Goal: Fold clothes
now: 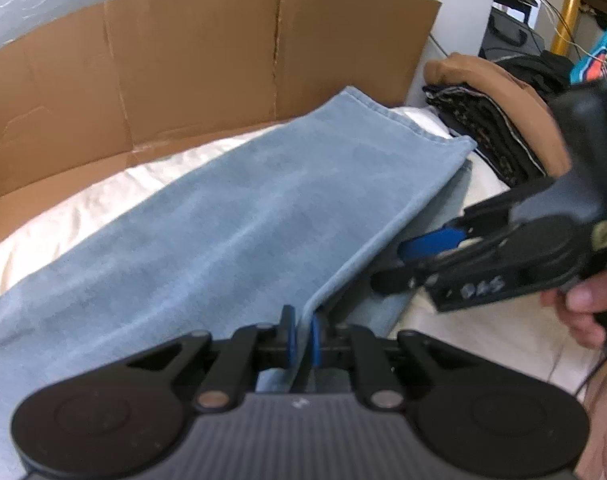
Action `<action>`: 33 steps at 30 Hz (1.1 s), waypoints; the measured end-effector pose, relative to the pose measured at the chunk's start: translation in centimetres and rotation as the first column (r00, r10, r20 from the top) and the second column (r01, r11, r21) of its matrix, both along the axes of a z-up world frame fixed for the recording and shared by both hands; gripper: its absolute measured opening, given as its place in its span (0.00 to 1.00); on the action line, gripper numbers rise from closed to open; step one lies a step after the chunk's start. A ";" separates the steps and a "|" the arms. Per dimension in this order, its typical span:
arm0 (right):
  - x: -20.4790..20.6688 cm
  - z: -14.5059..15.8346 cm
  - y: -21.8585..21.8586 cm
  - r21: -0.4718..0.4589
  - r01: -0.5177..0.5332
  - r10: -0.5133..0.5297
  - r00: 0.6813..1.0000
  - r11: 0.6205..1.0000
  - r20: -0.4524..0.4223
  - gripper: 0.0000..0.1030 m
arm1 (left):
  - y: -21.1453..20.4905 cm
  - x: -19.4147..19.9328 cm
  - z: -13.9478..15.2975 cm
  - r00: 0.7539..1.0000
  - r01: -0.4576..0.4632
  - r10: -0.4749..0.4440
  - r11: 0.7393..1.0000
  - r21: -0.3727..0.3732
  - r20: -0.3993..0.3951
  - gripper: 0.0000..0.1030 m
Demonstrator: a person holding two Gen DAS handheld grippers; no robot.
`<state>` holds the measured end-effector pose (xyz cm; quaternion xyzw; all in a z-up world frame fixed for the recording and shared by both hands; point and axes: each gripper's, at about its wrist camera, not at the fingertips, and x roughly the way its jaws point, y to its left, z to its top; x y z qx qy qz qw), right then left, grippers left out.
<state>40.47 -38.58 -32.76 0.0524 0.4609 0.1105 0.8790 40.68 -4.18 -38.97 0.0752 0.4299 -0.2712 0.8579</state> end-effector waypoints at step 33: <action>-3.3 3.1 1.6 -0.076 -0.234 0.230 0.972 0.969 -0.058 0.48 | 11.4 -5.9 0.9 0.984 -0.159 0.169 0.979 0.130 -0.064 0.65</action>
